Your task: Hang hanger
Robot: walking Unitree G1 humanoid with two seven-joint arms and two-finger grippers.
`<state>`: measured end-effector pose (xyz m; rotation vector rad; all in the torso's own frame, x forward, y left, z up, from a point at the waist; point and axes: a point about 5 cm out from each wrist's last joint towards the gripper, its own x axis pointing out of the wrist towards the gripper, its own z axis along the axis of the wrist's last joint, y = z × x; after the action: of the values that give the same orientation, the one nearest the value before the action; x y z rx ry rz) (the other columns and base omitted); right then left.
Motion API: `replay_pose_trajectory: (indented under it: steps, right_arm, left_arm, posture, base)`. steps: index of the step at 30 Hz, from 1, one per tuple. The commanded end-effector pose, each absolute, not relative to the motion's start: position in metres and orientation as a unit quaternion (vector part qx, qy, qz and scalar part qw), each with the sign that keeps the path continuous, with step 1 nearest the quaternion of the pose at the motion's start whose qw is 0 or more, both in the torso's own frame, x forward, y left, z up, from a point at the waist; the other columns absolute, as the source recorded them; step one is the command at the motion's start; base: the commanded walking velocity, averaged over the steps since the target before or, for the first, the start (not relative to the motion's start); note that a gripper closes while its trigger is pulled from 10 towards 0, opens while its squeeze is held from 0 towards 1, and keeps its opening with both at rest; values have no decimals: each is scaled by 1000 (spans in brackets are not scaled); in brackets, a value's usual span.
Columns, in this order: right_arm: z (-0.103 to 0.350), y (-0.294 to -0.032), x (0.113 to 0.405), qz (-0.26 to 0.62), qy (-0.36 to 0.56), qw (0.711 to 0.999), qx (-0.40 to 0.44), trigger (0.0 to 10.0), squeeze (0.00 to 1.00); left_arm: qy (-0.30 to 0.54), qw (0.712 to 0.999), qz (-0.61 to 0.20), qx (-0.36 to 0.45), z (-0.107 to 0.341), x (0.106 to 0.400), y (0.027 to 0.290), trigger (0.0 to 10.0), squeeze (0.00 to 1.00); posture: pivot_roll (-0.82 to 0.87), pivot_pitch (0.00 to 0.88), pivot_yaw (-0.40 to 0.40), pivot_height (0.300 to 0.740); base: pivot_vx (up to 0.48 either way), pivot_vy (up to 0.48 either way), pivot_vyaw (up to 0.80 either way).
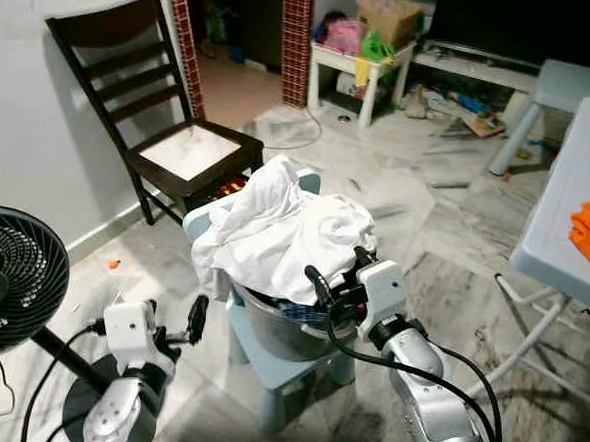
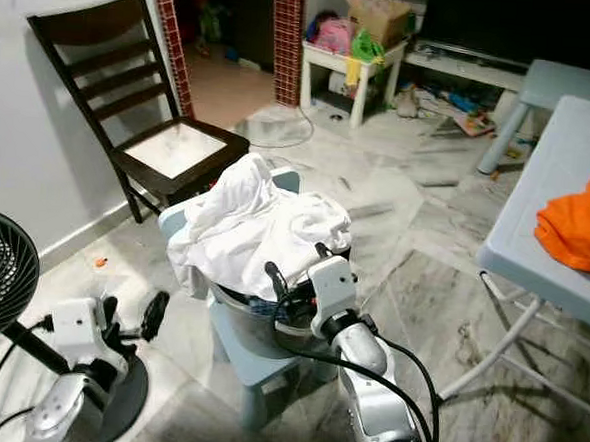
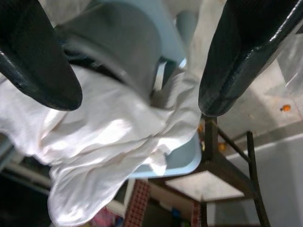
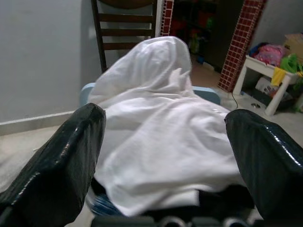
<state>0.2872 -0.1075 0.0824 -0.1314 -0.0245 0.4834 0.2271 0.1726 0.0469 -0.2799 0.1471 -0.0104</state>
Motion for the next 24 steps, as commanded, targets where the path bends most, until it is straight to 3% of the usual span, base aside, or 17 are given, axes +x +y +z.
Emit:
replay_pose_trajectory:
  steps: [1, 14, 24]
  right_arm:
    - [83, -115, 288, 229, -12, 971, -69, 10000, 0]
    - [83, -111, 288, 230, -16, 971, -66, 10000, 0]
    - [83, -114, 286, 224, -17, 972, -65, 10000, 0]
  left_arm:
    - [78, 986, -6, -145, 44, 225, 169, 10000, 0]
    - [58, 986, -31, -153, 51, 224, 168, 10000, 0]
    - [57, 986, -43, -154, 51, 225, 166, 10000, 0]
  posture:
    - [5, 0, 31, 740]
    - [11, 0, 43, 740]
    - [2, 0, 52, 740]
  base:
    - [0, 0, 0]
    - [0, 0, 97]
    - [282, 0, 167]
